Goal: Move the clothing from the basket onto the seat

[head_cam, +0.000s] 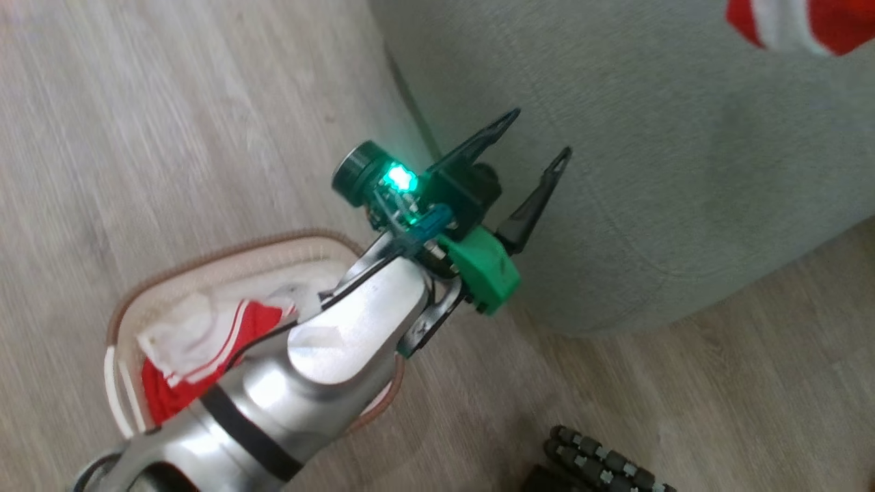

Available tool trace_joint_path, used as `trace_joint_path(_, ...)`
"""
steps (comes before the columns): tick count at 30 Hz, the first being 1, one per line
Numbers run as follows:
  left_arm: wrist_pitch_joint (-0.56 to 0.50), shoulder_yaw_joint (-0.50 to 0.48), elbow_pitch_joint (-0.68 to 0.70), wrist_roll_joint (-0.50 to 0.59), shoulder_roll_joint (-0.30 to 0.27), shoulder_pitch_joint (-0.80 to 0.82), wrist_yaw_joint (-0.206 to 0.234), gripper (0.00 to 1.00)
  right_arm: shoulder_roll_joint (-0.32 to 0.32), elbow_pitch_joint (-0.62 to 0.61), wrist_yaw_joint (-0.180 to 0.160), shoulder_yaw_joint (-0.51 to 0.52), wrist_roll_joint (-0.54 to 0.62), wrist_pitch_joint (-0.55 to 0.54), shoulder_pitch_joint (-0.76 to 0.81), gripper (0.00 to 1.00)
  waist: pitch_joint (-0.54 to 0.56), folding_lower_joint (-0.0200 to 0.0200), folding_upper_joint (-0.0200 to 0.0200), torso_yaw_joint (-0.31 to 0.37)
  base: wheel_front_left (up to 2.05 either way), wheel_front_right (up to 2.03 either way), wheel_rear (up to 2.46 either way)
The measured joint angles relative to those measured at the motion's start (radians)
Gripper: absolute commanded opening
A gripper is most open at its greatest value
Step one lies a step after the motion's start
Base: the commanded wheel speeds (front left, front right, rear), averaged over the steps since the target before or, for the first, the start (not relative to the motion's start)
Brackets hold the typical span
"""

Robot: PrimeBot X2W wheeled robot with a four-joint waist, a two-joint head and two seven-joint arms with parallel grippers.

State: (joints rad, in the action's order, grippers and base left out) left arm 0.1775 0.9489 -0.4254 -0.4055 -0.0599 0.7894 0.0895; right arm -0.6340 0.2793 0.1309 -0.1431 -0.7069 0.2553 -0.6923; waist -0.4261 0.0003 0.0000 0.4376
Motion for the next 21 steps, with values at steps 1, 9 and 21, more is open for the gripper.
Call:
trace_joint_path(1, 0.0, 0.015, 0.001, -0.01, 0.0, 0.016, 0.009, 1.0, -0.006, 0.017, 0.0, -0.001, -0.002, 0.0, -0.015, 0.0, -0.016, 0.0, 0.0, -0.008, 0.0, 0.0, 0.0)
trace_joint_path(9, 0.0, 0.123, 0.012, -0.07, 0.0, 0.128, 0.082, 1.0, -0.095, 0.178, 0.0, -0.03, -0.044, 0.0, -0.151, 0.0, -0.127, -0.0001, 0.0, -0.081, 0.0, 0.0, 0.0)
trace_joint_path(21, 0.009, 0.251, 0.024, -0.147, -0.001, 0.253, 0.188, 1.0, -0.165, 0.381, 0.0, -0.104, -0.128, 0.0, -0.3, 0.0, -0.266, -0.0002, 0.0, -0.183, 0.0, 0.0, 0.0)
